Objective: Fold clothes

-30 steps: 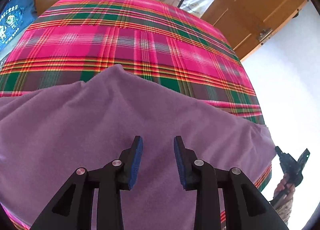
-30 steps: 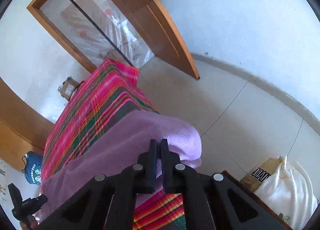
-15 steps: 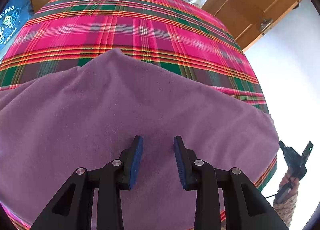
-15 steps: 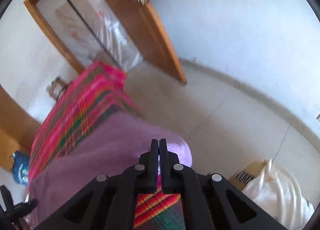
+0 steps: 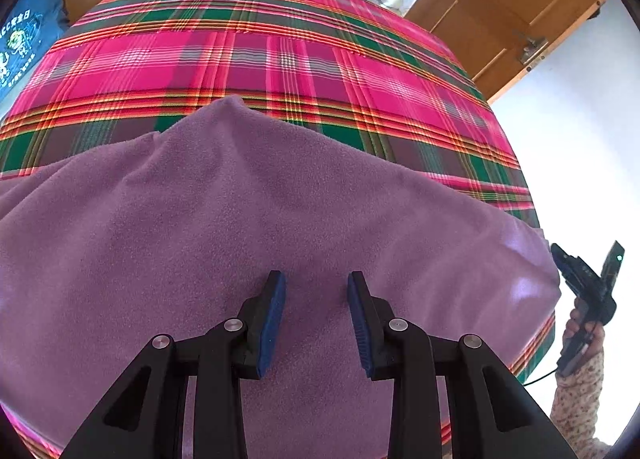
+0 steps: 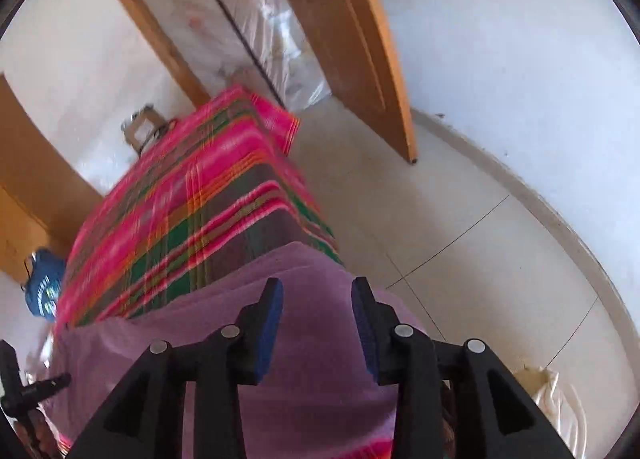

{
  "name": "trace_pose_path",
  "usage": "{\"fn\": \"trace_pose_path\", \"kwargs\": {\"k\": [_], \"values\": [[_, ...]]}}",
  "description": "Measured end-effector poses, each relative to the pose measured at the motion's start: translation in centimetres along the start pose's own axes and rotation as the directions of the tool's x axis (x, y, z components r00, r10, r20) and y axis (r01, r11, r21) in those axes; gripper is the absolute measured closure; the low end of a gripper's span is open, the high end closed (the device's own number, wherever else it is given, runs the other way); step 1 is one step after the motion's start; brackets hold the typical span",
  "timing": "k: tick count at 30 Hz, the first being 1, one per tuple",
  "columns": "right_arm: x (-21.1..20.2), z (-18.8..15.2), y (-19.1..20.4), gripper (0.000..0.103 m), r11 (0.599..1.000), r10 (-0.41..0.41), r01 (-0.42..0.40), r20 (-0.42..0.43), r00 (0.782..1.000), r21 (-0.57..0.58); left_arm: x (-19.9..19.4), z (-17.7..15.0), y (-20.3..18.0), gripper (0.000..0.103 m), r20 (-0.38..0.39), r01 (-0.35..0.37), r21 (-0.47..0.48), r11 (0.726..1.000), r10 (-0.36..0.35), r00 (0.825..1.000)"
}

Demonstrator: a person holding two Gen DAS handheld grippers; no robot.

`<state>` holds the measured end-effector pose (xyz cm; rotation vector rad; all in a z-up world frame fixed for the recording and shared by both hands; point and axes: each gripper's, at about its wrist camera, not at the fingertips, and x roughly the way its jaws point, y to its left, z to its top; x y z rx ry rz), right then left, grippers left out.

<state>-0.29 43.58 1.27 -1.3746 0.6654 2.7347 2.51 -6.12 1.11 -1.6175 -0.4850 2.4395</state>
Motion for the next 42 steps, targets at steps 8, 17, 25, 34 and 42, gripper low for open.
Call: {"fn": "trace_pose_path", "kwargs": {"k": [8, 17, 25, 34, 42], "values": [[0.6, -0.3, 0.9, 0.093, 0.999, -0.020, 0.021, 0.033, 0.999, -0.050, 0.2, 0.2, -0.1, 0.069, -0.001, -0.006, -0.008, 1.000, 0.006, 1.000], [-0.6, 0.4, 2.7, 0.098, 0.989, -0.098, 0.114, 0.153, 0.983, -0.098, 0.2, 0.1, -0.2, 0.069, 0.003, -0.011, -0.014, 1.000, 0.011, 1.000], [0.6, 0.1, 2.3, 0.098, 0.984, -0.163, 0.172, 0.139, 0.977, -0.054, 0.2, 0.1, 0.0, 0.069, 0.009, -0.007, -0.020, 1.000, 0.007, 1.000], [-0.5, 0.0, 1.7, 0.098, 0.978, -0.201, 0.206, 0.143, 0.969, -0.025, -0.4, -0.9, 0.0, 0.069, 0.018, -0.008, -0.016, 1.000, 0.008, 1.000], [-3.0, -3.1, 6.6, 0.074, 0.966, -0.102, 0.146, 0.204, 0.974, -0.214, -1.3, -2.8, 0.5, 0.069, 0.016, 0.003, -0.014, 1.000, -0.003, 1.000]]}}
